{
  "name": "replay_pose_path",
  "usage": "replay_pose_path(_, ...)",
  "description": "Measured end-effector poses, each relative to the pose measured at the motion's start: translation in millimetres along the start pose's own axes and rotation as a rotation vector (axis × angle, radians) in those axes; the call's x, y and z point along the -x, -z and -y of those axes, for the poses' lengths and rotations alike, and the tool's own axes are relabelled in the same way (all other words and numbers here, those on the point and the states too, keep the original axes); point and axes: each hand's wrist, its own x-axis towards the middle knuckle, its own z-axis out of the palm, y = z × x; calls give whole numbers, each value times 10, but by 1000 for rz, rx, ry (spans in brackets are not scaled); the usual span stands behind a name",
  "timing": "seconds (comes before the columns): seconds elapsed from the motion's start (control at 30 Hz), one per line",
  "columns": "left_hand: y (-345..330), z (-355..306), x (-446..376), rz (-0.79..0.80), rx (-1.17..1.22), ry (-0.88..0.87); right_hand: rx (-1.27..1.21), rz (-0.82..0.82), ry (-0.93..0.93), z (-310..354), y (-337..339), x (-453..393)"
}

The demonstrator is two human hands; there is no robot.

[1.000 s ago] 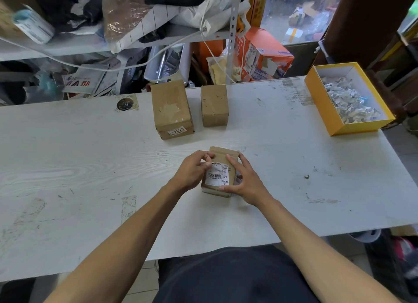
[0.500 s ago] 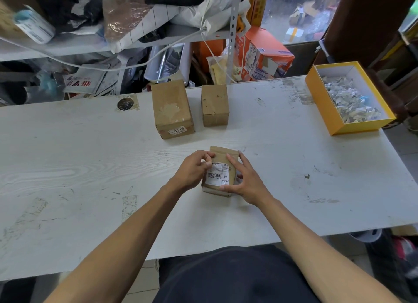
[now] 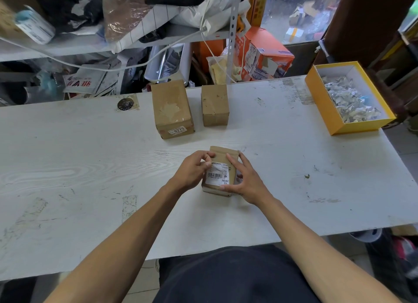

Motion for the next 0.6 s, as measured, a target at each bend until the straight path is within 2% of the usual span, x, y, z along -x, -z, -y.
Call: replay_pose_path(0.6, 6, -88, 43, 35, 113, 7, -4, -3, -1, 23, 13, 12)
